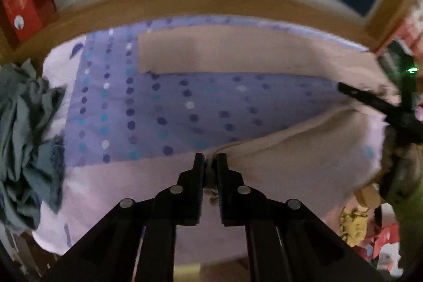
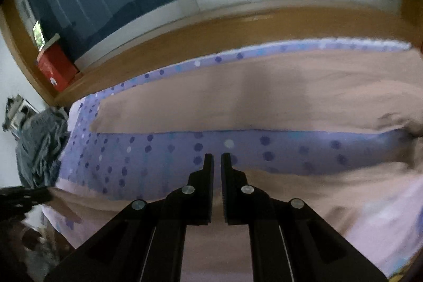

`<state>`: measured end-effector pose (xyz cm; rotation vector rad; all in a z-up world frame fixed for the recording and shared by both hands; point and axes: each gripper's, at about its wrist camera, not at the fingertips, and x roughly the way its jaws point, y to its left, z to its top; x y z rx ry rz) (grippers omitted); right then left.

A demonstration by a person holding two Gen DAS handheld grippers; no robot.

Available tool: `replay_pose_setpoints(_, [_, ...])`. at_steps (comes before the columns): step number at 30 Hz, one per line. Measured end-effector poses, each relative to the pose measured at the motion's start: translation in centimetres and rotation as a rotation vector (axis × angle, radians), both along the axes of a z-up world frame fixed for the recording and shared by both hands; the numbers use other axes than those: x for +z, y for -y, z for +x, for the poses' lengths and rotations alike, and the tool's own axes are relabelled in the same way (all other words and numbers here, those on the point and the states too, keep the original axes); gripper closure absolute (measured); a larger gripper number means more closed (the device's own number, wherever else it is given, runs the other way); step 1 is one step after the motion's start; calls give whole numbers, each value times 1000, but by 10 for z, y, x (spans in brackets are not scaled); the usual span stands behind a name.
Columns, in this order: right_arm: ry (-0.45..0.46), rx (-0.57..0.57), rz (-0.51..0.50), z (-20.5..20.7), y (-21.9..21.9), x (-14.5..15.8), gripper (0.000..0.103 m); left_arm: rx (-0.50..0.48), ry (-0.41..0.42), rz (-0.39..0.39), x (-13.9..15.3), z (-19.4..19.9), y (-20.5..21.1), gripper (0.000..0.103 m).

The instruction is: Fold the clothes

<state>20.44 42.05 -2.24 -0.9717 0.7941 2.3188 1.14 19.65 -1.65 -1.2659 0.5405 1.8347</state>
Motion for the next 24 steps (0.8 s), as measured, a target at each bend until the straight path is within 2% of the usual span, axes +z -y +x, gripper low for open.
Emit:
replay_pose_setpoints(2, [15,-8,-4,-12,-5,-7,98,16,17,-60,-25,-14,-12,90])
replay_pose_setpoints(4, [8,-11,-24,-13,-3,-8,98,37,55,-86,-42,-21,-10,88])
replay_pose_setpoints(6, [-15,-11,-61,-12,1,-8,98,55,82,-59,-43,-27,-6,83])
replay_pose_setpoints(8, [-14,0,-76,-10,7,-7,98,60,85,-37,-38,-33,1,79])
replay_pose_setpoints(13, [20,44,-87,-2,33,-6,98,116,112,-6,-19,-44,25,79])
replay_pose_setpoints(16, [49,80,-73,1,56,-9,96,139,95,16,-3,-41,40,79])
replay_pose_setpoints(20, [77,117,-49,3,93,-13,87,104,67,8,1,-35,52,78])
replay_pose_setpoints(24, [15,100,-106,1,128,-10,69,22,105,10,-7,-37,55,78])
